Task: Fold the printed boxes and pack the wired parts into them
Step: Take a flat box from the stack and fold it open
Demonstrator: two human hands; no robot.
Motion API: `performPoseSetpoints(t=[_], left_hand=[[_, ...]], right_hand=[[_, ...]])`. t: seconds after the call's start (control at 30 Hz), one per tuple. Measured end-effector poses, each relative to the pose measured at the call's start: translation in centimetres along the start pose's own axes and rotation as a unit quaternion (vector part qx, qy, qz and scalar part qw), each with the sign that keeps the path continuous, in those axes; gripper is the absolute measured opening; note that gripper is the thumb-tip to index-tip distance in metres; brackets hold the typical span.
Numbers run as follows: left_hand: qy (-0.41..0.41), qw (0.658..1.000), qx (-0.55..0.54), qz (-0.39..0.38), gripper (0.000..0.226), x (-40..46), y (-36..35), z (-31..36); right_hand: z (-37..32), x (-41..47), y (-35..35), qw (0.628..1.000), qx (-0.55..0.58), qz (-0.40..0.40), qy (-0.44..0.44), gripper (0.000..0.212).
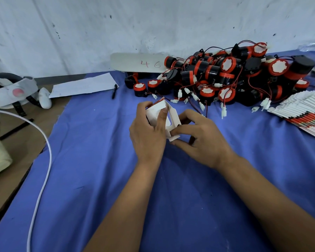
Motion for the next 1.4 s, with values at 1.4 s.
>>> performPoseSetpoints(t=[1.4], left_hand=[[0.111, 0.969, -0.160, -0.151, 0.020, -1.4, -1.5, 0.5]], right_hand=[[-0.8, -0.1, 0.5, 0.941, 0.221, 0.197, -0.167, 0.050]])
Point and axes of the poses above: each hand's wrist, its own x-axis towards the middle knuckle, its own y-axis out of the back of the hand, z = x × y, the point moved 1 cm from there along x, towards the middle knuckle, and after that the axes turned 3 degrees about -z, right-handed, at the moved point
